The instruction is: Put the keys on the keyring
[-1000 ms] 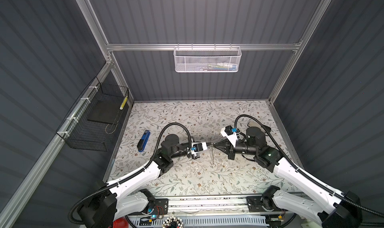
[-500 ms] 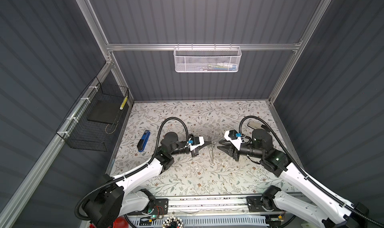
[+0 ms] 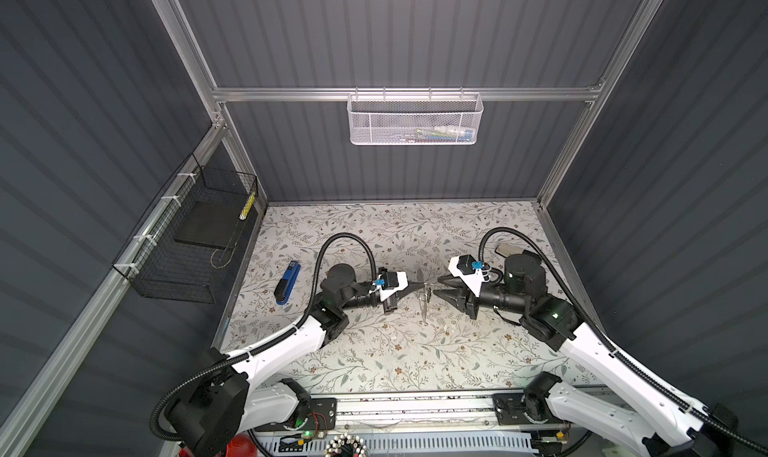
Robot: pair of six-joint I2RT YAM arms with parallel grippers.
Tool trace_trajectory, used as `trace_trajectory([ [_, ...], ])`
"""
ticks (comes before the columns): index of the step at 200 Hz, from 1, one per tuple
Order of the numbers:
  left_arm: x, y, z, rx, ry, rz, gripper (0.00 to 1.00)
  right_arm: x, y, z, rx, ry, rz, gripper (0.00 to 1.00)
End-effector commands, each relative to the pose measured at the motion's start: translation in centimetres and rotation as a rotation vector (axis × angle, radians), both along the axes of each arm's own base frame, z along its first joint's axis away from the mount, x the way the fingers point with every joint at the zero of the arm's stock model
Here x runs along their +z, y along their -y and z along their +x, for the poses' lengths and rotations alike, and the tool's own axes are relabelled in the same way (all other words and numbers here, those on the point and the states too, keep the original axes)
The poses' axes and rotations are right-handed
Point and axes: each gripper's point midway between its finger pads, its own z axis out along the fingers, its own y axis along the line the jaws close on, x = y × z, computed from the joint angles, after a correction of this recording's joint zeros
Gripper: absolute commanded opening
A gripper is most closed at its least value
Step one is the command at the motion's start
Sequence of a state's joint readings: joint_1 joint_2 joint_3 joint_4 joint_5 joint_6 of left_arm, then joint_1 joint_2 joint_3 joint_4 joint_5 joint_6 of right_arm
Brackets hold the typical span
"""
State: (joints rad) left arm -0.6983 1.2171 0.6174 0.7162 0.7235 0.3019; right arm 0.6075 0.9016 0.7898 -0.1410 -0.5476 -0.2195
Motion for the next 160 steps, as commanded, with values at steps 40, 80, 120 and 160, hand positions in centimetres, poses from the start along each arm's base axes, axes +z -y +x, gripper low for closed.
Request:
trace_trajectory([
  [40,2.7,0.1,-0.6,-0.051,0.044,-0.054,0.0,2.4,-0.6,-0.1,0.058,0.074,0.0,0.34],
  [80,3.0,-0.2,-0.5,-0.025,0.074,-0.056,0.0,1.2,-0.8,0.9,0.024,-0.028,-0.027,0.32],
  [120,3.3,-0.4,-0.6,-0.016,0.097,-0.057,0.0,0.8,-0.8,0.4,0.039,-0.122,0.034,0.28],
  [160,3.3,-0.5,-0.6,-0.012,0.104,-0.058,0.0,0.6,-0.6,0.4,0.058,-0.19,0.069,0.26],
])
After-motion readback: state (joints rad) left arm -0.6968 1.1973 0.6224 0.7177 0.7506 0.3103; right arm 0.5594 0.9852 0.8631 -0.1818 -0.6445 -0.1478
